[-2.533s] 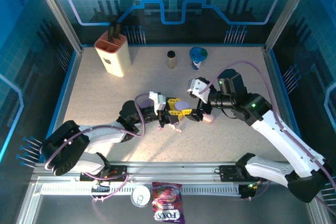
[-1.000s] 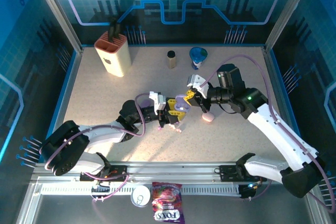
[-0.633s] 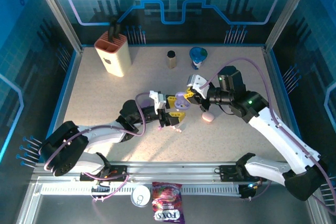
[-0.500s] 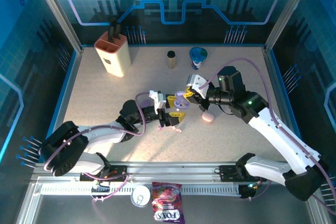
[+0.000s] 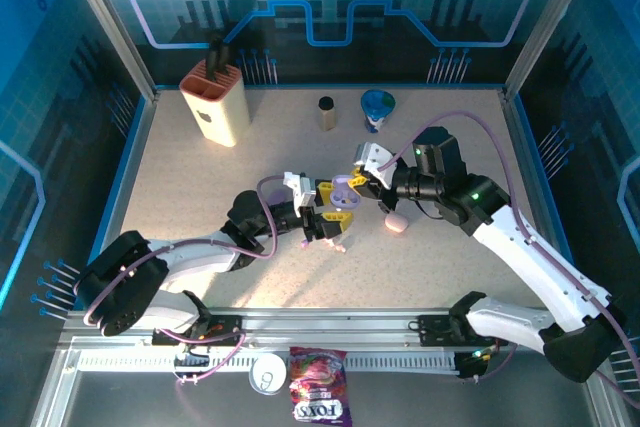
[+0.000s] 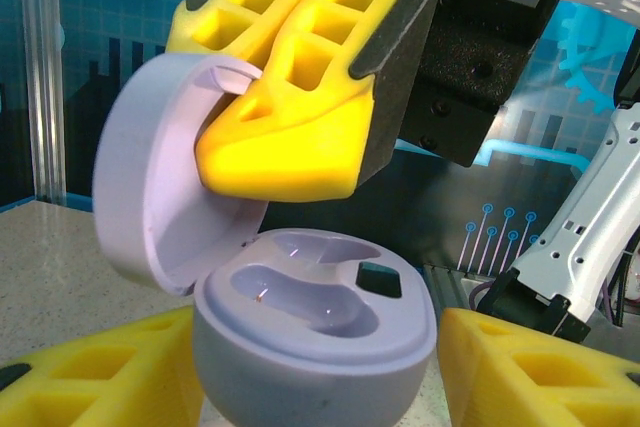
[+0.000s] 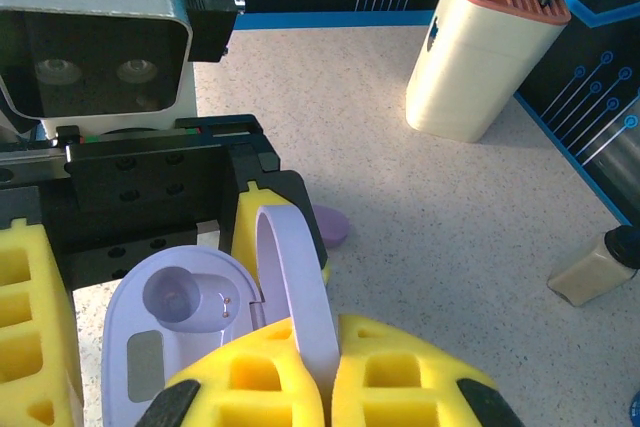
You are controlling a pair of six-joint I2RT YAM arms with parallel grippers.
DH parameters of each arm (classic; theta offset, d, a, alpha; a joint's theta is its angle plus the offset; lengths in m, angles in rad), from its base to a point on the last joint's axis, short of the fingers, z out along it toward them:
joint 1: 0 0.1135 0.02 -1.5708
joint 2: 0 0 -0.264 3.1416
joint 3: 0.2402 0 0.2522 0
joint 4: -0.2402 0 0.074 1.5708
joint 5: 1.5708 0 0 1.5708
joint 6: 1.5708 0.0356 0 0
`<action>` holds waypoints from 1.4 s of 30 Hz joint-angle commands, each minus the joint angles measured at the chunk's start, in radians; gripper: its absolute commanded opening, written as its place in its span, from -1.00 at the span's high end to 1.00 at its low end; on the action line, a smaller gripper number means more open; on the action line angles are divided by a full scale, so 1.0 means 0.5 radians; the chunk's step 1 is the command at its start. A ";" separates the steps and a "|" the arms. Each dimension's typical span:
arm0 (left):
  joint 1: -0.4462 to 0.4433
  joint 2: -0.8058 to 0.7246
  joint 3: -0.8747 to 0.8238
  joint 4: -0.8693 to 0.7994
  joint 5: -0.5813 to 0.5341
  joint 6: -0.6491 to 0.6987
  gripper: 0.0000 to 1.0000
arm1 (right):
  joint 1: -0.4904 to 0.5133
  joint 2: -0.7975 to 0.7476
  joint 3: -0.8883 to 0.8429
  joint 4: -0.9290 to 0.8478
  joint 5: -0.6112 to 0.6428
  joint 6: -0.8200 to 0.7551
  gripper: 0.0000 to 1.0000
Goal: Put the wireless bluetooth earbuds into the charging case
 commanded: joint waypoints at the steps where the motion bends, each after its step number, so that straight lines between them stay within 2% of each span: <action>1: 0.001 -0.002 0.062 0.054 -0.007 -0.013 -0.16 | 0.024 0.003 -0.026 -0.031 -0.036 -0.030 1.00; 15: 0.000 -0.011 0.059 0.046 -0.004 -0.009 -0.05 | 0.028 0.039 -0.005 -0.047 -0.098 -0.036 1.00; 30: 0.001 -0.002 0.053 0.046 0.010 -0.029 0.32 | 0.028 0.016 0.000 -0.016 -0.073 0.013 1.00; 32: 0.002 -0.002 0.051 0.048 0.000 -0.026 0.33 | 0.028 0.010 0.006 -0.013 -0.065 0.038 0.75; 34: 0.003 0.001 0.047 0.052 -0.007 -0.027 0.33 | 0.027 -0.010 0.006 0.003 -0.077 0.070 0.58; 37: 0.004 0.009 0.023 0.097 -0.034 -0.038 0.33 | 0.025 -0.052 0.006 0.044 -0.088 0.141 0.00; 38: 0.010 0.013 0.017 0.112 -0.042 -0.045 0.32 | 0.025 -0.075 0.002 0.067 -0.089 0.171 -0.14; 42: 0.042 0.037 -0.021 0.190 -0.079 -0.079 0.33 | -0.006 -0.174 -0.023 0.155 -0.110 0.316 -0.37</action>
